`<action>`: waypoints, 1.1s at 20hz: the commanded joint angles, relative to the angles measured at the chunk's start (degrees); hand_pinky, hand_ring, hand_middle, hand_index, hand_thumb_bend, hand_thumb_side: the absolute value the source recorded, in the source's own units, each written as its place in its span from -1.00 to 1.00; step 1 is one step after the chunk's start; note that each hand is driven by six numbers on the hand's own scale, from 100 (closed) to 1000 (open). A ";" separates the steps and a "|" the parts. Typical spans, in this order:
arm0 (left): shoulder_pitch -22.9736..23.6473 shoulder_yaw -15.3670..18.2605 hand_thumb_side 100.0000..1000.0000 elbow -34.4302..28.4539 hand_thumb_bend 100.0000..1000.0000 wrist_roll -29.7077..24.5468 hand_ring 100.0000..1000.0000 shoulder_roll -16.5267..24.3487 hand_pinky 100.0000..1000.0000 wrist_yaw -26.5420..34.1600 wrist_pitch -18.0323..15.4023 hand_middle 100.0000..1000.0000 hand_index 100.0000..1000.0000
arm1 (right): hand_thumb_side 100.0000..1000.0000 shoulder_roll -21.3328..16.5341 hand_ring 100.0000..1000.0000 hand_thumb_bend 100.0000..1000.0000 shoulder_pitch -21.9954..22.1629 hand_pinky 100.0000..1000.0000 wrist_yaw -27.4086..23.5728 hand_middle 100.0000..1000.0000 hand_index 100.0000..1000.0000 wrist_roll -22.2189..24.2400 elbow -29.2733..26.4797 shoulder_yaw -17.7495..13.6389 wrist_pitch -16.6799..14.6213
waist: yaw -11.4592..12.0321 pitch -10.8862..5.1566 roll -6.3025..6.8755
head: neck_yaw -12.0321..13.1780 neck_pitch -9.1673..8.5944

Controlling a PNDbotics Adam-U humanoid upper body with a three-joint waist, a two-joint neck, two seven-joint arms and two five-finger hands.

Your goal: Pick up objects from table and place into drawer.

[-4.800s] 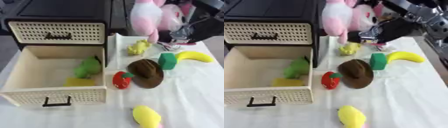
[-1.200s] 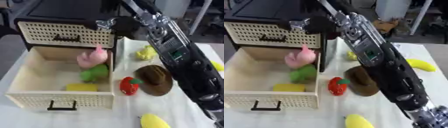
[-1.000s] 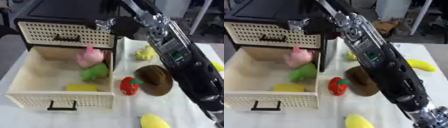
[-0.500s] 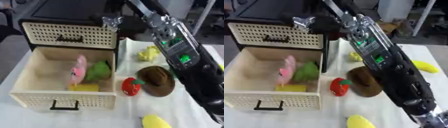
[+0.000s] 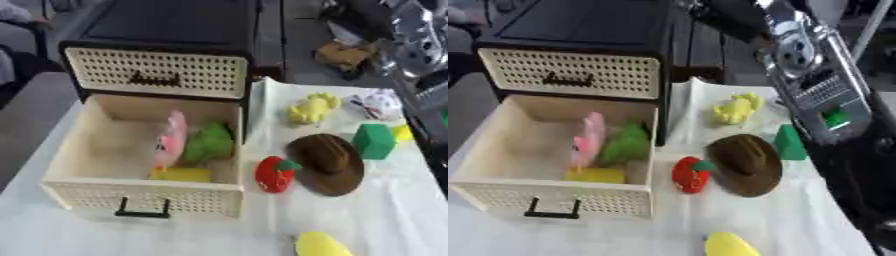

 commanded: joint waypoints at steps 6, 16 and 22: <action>0.21 1.01 1.00 -0.74 -1.00 0.49 0.40 1.63 0.04 -1.06 -0.33 0.20 0.76 | 1.00 -5.67 0.11 -0.04 2.94 0.09 -7.19 -0.16 0.14 -5.43 -4.80 -6.07 1.52 | -1.24 -1.28 1.00 | 1.27 0.04; 0.57 1.22 1.00 -0.74 -1.00 0.04 0.24 2.87 -0.16 -3.15 -1.27 0.10 0.71 | 1.00 -10.57 0.19 -0.12 8.22 0.12 -15.20 -0.09 0.19 -13.29 -4.84 -9.92 -3.45 | -2.70 -1.03 1.84 | 2.26 0.28; 0.78 1.08 0.92 -0.74 -1.00 -3.36 -0.24 7.79 -0.72 -7.59 -3.50 -0.14 0.47 | 1.00 -15.13 0.27 -0.28 15.46 0.19 -20.00 -0.02 0.27 -18.03 -4.84 -16.48 -7.97 | -3.95 -0.89 2.38 | 3.40 0.64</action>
